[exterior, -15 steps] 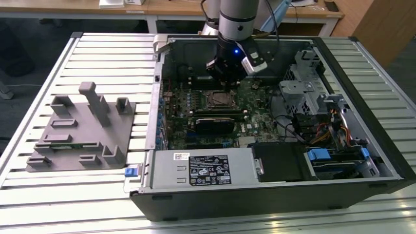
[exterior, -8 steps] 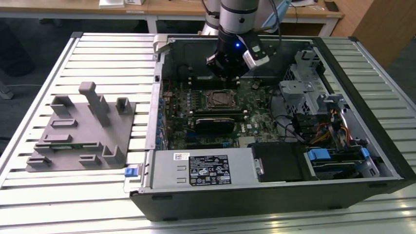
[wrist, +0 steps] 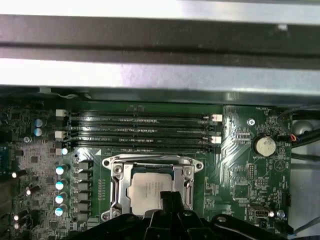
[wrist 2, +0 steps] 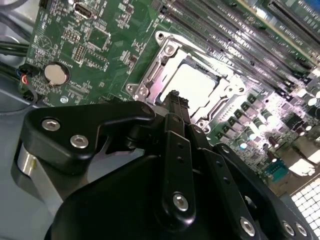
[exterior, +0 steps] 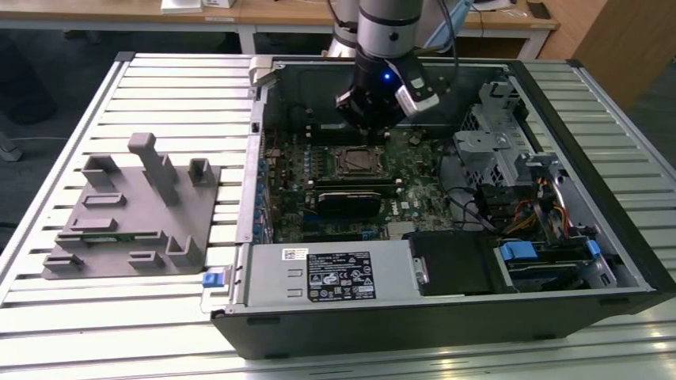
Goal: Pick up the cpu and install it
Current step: 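Install the second cpu locking lever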
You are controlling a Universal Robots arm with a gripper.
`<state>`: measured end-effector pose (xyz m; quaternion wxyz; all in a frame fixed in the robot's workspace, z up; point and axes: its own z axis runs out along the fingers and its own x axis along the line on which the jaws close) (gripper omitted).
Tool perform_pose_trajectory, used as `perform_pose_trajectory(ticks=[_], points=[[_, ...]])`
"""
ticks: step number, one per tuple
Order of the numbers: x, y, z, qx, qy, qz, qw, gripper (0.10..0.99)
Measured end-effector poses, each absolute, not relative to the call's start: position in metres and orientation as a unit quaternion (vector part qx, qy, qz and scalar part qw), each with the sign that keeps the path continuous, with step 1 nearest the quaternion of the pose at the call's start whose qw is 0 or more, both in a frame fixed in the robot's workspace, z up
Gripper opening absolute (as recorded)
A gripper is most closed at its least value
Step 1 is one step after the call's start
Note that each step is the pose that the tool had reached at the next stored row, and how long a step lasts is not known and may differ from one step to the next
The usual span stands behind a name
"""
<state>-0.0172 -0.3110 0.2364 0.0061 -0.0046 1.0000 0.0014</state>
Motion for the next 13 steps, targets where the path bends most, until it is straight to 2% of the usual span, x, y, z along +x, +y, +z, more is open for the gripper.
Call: perform_pose_trajectory(ticks=[13], points=[[-0.0172,-0.3193,0.2456,-0.005,1.000,0.005,0.006,0.106]])
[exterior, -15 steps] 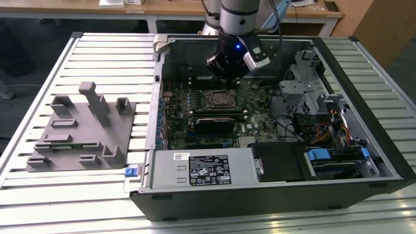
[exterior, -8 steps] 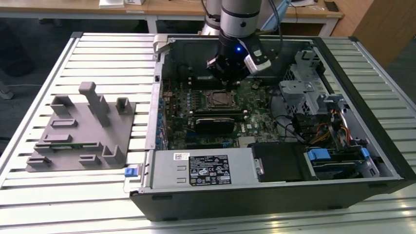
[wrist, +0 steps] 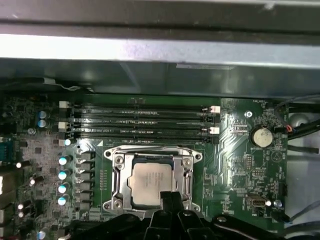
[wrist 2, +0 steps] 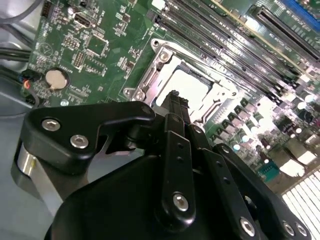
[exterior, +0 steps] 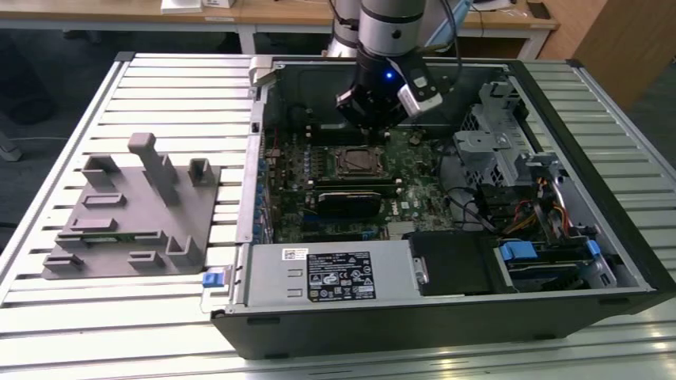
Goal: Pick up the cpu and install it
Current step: 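Install the second cpu locking lever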
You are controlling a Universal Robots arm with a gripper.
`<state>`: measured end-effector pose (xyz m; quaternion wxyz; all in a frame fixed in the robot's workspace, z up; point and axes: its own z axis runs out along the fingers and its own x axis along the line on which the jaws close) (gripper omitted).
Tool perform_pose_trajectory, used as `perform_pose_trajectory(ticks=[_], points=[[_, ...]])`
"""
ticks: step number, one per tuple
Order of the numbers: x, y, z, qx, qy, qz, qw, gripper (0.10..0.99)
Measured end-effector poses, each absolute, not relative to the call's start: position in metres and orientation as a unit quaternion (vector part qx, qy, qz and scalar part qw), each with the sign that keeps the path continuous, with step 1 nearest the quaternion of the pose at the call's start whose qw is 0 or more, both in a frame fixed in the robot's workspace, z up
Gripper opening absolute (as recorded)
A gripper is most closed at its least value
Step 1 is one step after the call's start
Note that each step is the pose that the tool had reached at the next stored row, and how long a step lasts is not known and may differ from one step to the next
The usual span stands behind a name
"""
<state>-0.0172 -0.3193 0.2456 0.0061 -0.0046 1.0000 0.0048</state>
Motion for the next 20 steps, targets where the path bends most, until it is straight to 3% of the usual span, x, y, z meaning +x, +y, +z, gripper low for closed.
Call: perform_pose_trajectory(ticks=[14,20], points=[[-0.017,-0.337,0.256,-0.004,1.000,0.024,0.006,0.106],[-0.017,-0.347,0.253,-0.004,1.000,0.025,-0.001,0.106]])
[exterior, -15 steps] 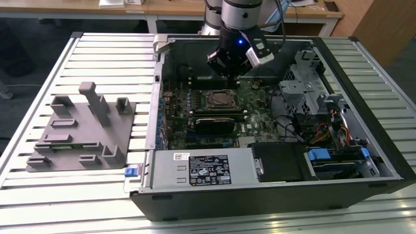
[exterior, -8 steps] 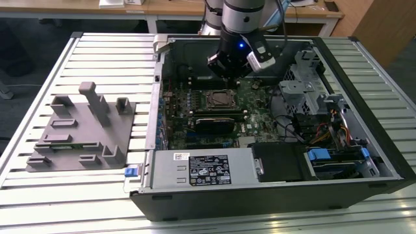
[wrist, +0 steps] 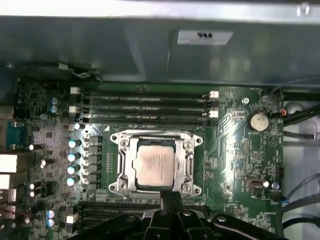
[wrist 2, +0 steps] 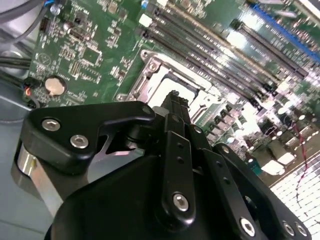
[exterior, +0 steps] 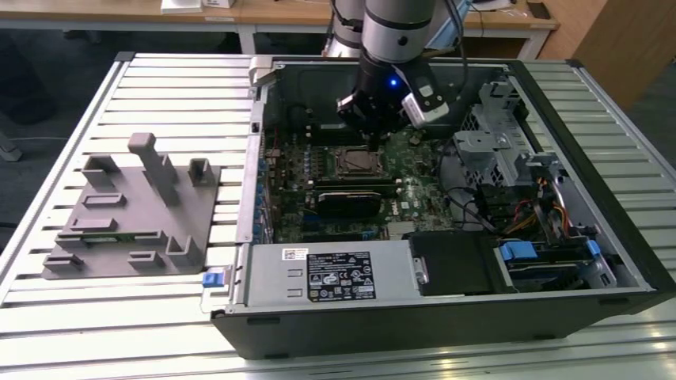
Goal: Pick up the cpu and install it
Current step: 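Install the second cpu locking lever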
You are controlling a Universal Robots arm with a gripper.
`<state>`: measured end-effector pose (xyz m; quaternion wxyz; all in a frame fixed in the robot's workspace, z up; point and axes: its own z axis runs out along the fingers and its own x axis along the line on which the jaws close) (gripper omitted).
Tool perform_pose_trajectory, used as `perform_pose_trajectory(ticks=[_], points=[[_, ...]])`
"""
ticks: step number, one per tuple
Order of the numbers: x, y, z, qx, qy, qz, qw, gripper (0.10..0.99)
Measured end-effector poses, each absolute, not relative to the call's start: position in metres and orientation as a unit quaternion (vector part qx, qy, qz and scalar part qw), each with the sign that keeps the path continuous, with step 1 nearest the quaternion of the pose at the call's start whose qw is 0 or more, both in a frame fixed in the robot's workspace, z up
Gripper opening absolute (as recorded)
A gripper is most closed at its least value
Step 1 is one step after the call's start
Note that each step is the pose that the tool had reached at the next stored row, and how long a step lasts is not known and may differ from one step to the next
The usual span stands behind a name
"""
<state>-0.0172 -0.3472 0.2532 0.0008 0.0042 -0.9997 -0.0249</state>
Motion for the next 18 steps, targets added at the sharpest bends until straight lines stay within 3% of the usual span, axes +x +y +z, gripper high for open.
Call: perform_pose_trajectory(ticks=[18], points=[[-0.023,-0.362,0.245,0.004,-1.000,-0.025,0.001,0.106]])
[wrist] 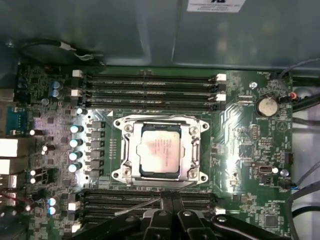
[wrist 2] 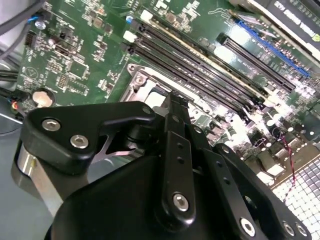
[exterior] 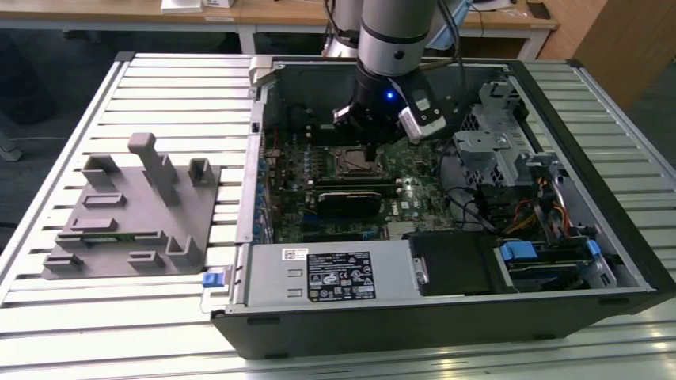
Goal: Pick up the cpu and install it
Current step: 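Install the second cpu locking lever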
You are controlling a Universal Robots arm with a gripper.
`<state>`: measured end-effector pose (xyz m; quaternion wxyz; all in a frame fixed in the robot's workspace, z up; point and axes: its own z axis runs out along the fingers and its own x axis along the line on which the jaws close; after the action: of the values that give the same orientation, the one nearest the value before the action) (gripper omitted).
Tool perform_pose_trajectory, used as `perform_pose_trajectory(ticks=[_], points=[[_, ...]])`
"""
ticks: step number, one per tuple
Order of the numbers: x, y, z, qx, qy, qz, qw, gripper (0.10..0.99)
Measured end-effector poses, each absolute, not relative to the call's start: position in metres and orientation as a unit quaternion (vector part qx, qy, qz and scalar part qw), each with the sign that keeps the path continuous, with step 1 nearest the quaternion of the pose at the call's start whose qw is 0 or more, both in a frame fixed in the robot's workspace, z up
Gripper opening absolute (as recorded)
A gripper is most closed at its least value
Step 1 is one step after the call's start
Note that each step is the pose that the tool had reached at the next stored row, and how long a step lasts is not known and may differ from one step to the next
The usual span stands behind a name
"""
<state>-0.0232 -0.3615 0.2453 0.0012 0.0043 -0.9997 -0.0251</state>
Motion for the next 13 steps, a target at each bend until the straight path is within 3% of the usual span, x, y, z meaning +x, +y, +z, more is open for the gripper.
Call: perform_pose_trajectory(ticks=[13], points=[[-0.047,-0.365,0.242,0.004,-1.000,-0.025,0.001,0.106]])
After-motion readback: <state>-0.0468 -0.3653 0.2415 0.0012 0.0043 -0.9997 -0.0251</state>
